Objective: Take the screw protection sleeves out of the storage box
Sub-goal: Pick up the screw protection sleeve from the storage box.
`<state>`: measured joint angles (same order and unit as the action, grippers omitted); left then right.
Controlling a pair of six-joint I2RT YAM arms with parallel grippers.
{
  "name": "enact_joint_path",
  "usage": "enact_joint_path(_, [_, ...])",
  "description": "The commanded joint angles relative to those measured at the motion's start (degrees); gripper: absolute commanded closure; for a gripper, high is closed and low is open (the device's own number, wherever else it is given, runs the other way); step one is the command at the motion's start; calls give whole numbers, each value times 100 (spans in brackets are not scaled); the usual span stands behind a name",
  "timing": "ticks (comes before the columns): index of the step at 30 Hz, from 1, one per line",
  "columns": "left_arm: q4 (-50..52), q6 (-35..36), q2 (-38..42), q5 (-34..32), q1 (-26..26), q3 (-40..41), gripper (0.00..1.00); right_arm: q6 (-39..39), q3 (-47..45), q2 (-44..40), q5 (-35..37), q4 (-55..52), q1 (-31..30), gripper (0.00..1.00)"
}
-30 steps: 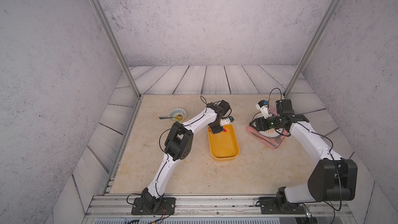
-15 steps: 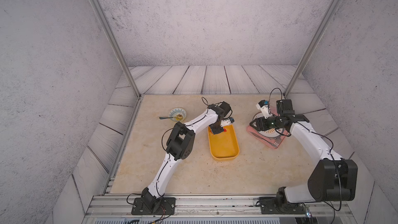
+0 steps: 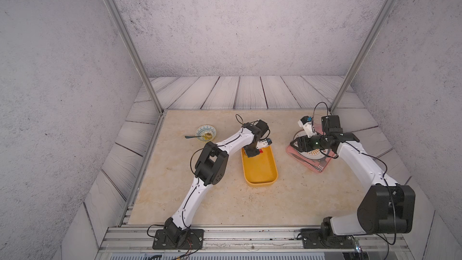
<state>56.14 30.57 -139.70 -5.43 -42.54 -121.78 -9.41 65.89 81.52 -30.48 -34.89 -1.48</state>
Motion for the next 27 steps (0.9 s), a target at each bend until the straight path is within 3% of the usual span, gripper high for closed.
enact_joint_path(1, [-7, 13, -52, -36, -21, -51, 86, 36, -89, -189, -128, 23, 34, 34])
enact_joint_path(8, [1, -20, 131, -41, -21, -33, 93, 36, -85, -189, -145, 26, 33, 34])
enact_joint_path(27, [375, -147, 754, 431, 49, 228, 96, 10, -93, -205, -187, 21, 42, 34])
